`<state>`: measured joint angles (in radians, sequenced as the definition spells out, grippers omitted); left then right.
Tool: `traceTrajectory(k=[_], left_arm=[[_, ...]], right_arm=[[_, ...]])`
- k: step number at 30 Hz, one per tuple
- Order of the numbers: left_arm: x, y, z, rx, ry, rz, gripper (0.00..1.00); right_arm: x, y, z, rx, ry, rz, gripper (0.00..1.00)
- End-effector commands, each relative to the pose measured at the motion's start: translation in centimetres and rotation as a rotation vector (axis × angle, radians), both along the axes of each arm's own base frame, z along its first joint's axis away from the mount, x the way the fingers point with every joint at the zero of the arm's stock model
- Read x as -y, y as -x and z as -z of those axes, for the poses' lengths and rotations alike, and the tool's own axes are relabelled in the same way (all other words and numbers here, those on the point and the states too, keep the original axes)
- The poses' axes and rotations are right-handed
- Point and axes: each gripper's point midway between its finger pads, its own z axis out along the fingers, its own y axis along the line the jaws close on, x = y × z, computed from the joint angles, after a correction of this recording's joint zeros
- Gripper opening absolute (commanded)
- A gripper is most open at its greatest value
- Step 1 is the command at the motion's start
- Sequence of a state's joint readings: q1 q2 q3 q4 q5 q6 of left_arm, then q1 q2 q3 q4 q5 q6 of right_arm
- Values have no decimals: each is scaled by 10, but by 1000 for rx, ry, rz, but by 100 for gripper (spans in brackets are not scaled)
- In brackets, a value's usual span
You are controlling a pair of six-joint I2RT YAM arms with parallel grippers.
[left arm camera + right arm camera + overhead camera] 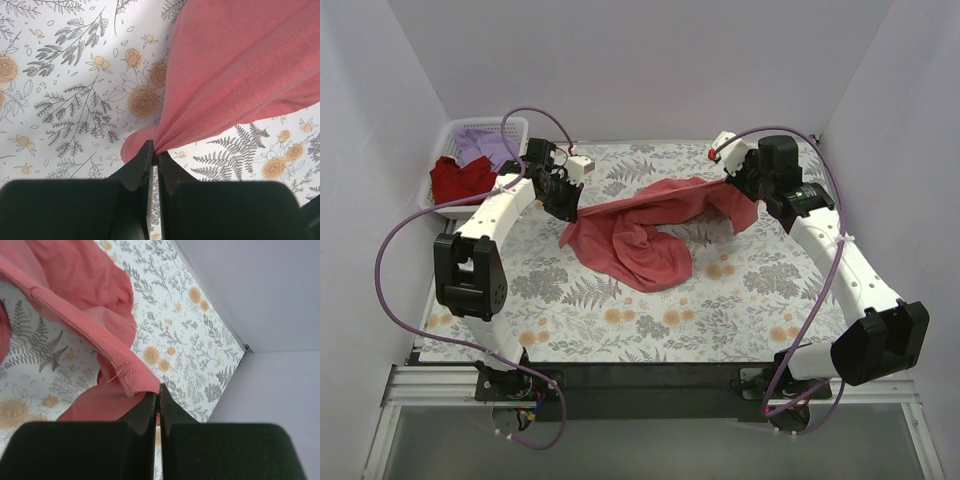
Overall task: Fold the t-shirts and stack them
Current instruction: Flatten the tshirt out
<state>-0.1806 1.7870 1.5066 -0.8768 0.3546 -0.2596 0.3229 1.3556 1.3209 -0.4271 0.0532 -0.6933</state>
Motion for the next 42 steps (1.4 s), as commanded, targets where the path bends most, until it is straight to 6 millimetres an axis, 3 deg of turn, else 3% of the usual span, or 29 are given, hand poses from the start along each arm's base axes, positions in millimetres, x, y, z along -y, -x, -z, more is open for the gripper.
traceTrajectory(k=[1,4,6,11,14,17,20,21,22,23,24,27,28,31,32,35,39,42], left_arm=[[-4,-1,-42,116,2,16,0],[-1,-14,-56,156,24,-25,0],[9,-4,-49,95,63,7,0],[26,31,14,-96,50,68,0],[28,27,33,-138,48,75,0],[29,7,44,-127,35,65,0],[15,-37,40,-24,-6,4,0],[10,-47,51,-38,-22,-17,0],[1,-67,37,3,-15,-46,2],[-2,-75,37,3,-8,-58,11],[-6,-81,35,0,1,-78,26],[-24,-97,17,33,43,-132,43],[-33,-93,8,45,60,-148,44],[-35,-72,-1,58,97,-103,44],[-35,-52,0,60,100,-87,44],[-33,-26,5,68,109,-57,45],[-41,-30,21,63,66,-63,46],[-35,-42,27,47,91,-43,45]], right_arm=[[23,3,-22,81,67,54,1],[25,0,-27,88,63,67,1],[23,1,-20,72,62,60,1],[24,7,17,-10,90,49,1],[26,11,35,-50,103,48,1],[25,12,46,-78,103,47,1],[21,8,57,-113,90,49,1],[18,8,59,-126,79,44,1],[15,5,57,-126,68,40,1],[12,2,63,-151,57,45,1],[9,2,65,-169,45,37,1],[-1,-3,69,-210,3,30,1],[-4,-6,66,-209,-7,27,1],[-8,-10,73,-235,-15,35,1],[-10,-12,75,-243,-20,33,1],[-13,-15,81,-265,-28,35,1],[-13,-16,85,-278,-25,37,1],[-12,-15,86,-283,-25,38,1]])
